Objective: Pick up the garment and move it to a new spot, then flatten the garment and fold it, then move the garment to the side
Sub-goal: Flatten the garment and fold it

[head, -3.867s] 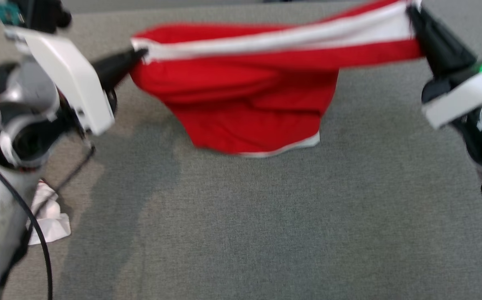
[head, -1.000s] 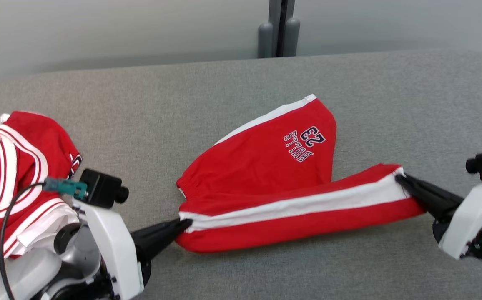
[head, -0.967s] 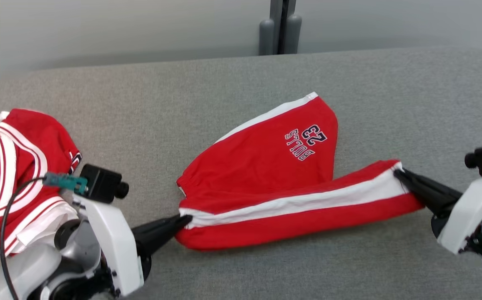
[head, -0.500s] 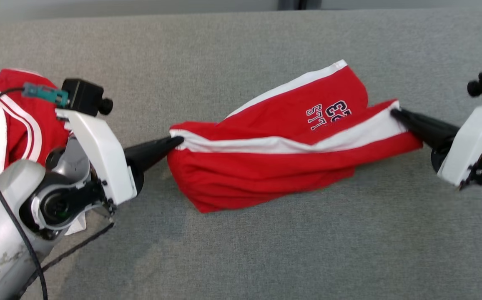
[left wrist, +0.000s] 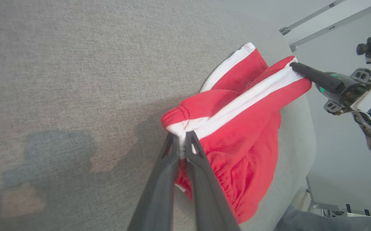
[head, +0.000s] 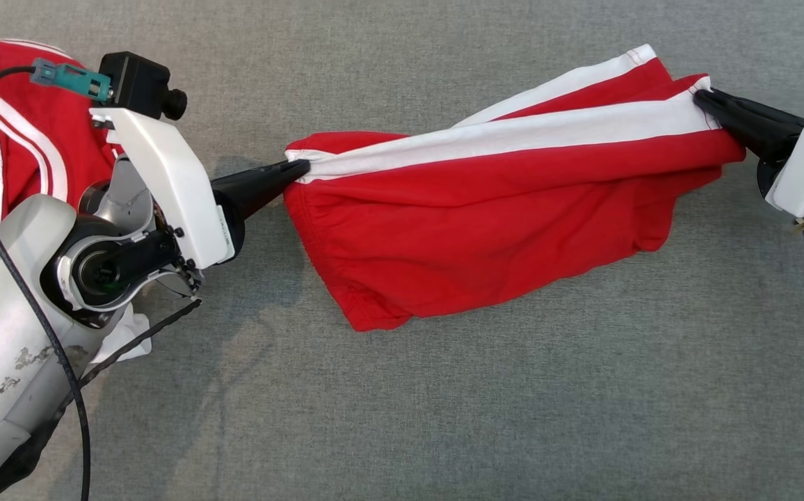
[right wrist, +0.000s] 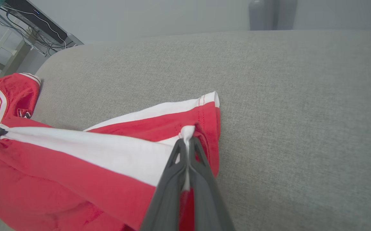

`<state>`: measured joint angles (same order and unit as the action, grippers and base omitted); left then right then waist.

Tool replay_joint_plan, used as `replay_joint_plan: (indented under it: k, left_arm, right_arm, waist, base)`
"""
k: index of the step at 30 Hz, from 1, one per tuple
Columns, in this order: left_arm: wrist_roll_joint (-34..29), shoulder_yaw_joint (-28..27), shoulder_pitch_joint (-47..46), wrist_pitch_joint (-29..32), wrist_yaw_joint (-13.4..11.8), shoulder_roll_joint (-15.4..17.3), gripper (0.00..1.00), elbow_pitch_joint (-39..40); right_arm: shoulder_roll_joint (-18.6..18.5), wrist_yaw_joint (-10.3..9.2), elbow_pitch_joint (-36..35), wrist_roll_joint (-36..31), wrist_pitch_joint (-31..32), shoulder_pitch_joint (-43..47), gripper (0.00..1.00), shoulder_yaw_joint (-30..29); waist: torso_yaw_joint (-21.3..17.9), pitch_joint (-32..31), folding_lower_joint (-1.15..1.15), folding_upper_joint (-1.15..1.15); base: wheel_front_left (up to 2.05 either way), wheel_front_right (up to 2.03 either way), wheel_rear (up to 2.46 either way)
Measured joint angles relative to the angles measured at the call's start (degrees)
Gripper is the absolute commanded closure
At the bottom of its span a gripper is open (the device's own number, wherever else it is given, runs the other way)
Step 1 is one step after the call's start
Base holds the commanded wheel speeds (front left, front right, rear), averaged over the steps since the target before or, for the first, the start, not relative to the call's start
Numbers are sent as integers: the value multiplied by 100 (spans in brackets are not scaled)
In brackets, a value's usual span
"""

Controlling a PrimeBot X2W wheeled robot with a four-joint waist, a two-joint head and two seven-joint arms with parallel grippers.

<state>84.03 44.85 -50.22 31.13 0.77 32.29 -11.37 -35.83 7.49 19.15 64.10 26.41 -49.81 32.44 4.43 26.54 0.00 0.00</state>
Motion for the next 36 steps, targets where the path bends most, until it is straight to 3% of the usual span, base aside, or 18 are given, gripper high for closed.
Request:
replay_joint_plan:
  k: [9,19,20,21,22,23,24,25,26,36]
  left_arm:
    - [109,154,9,320,154,-48,100,-141]
    - [64,241,48,287,183,-208,100,-233]
    - [46,248,48,266,201,-226,100,-263]
    - [24,252,47,254,202,-240,100,-294]
    - [19,257,47,241,212,-248,87,-333]
    - [16,260,47,235,213,-257,58,-365]
    - [13,268,47,229,218,-266,58,-391]
    - [5,275,47,222,219,-276,7,-415]
    - [4,274,46,213,219,-282,0,-435]
    - [-85,16,66,-268,323,-168,0,-453]
  right_arm:
    - [47,1,319,48,-133,-289,100,187]
    - [63,0,647,57,-292,-524,100,461]
    - [75,0,689,57,-319,-539,85,494]
    - [93,0,722,57,-346,-556,62,521]
    - [112,0,733,56,-391,-584,34,547]
    - [131,0,734,53,-466,-610,8,567]
    - [145,0,735,48,-535,-629,8,599]
    - [158,0,736,48,-589,-634,0,638]
    - [175,0,739,49,-645,-634,0,680]
    - [186,0,771,70,-2043,-620,0,856]
  waist:
    - [142,76,0,0]
    - [190,147,0,0]
    - [187,147,0,0]
    - [183,144,0,0]
    - [177,140,0,0]
    - [169,135,0,0]
    - [161,129,0,0]
    - [153,120,0,0]
    - [145,112,0,0]
    - [110,-204,0,0]
  base:
    - [0,0,0]
    - [0,0,0]
    - [0,0,0]
    - [0,0,0]
    - [0,0,0]
    - [0,0,0]
    - [0,0,0]
    - [0,0,0]
    - [0,0,0]
    - [0,0,0]
